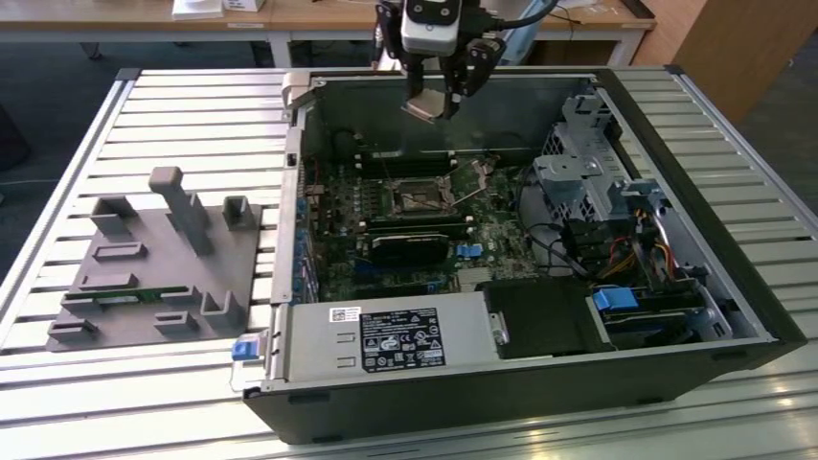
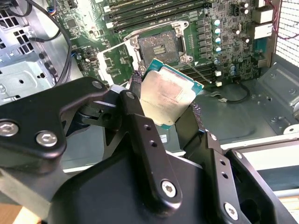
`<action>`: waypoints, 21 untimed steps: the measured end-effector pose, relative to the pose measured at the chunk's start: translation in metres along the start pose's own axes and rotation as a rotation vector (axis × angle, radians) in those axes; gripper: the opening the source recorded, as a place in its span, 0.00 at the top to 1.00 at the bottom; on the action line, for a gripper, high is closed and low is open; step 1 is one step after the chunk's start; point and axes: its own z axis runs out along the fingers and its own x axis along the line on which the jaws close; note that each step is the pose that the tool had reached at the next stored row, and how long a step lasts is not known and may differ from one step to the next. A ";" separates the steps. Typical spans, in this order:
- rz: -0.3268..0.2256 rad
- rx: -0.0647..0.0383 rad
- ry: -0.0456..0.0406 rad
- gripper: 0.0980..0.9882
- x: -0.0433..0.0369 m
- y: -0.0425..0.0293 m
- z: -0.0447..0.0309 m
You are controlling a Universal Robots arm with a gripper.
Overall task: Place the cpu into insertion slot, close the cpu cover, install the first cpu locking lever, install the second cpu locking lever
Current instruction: 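Place the cpu into insertion slot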
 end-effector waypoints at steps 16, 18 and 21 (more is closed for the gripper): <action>0.022 0.000 -0.0020 0.50 -0.0001 -0.0002 0.0032; 0.029 0.000 -0.0026 0.50 -0.0001 -0.0003 0.0033; 0.037 -0.001 -0.0033 0.50 -0.0001 -0.0003 0.0035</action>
